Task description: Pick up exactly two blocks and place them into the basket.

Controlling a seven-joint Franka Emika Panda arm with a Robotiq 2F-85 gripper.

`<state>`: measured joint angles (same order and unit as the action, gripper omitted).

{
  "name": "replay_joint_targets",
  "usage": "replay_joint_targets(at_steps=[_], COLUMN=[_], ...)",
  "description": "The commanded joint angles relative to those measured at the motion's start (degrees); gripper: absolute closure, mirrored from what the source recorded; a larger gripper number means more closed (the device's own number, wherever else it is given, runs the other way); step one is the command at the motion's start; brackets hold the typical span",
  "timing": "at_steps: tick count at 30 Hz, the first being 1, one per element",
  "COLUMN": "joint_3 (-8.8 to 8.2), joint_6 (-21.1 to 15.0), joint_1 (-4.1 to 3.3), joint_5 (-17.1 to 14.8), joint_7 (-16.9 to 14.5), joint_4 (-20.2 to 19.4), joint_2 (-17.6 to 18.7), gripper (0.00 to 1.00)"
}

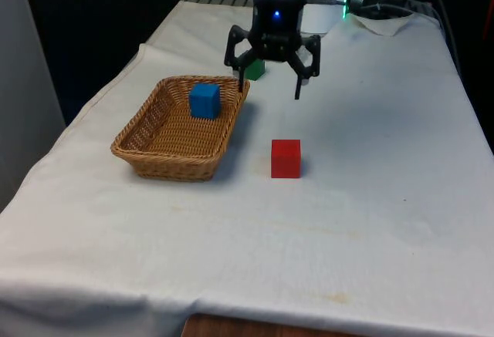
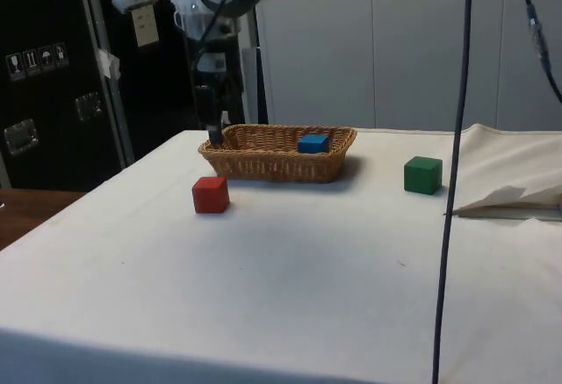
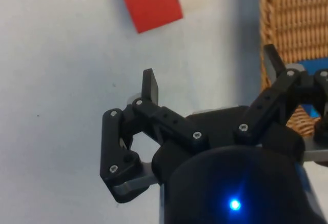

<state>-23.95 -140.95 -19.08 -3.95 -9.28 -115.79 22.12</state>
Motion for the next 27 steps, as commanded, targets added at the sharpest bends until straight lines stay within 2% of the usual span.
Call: replay_joint_targets(at_steps=[1, 4, 5, 6, 9, 14, 15, 17, 23, 24, 25, 27], joint_3=[0.23, 1.2, 1.32, 1.55, 2.69, 3.95, 3.38, 4.58, 4.81, 3.95, 4.81, 4.76], joint_6=[0.6, 0.9, 0.5, 0.9, 0.7, 0.3, 0.5, 0.1, -0.4, 0.1, -0.5, -0.9], joint_1=[-0.34, -0.29, 0.0, -0.29, -0.11, 0.4, 0.0, 0.69, 0.92, 0.23, 0.86, 0.86], joint_5=[0.1, 0.1, 0.0, 0.0, -0.2, -1.0, -0.3, -1.8, -5.1, -4.2, -5.6, -6.5], joint_7=[0.9, 1.6, 1.2, 1.8, 2.2, 1.7, 2.2, 1.0, -1.9, -1.1, -2.4, -3.3], joint_4=[0.9, 2.1, 1.8, 2.5, 3.8, 5.8, 5.2, 6.9, 9.3, 9.3, 9.5, 9.5], joint_2=[0.8, 1.8, 1.4, 2.2, 3.8, 6.2, 5.5, 7.7, 10.9, 10.7, 11.2, 11.7], gripper=[0.0, 0.0, 0.0, 0.0, 0.0, 0.0, 0.0, 0.0, 0.0, 0.0, 0.0, 0.0])
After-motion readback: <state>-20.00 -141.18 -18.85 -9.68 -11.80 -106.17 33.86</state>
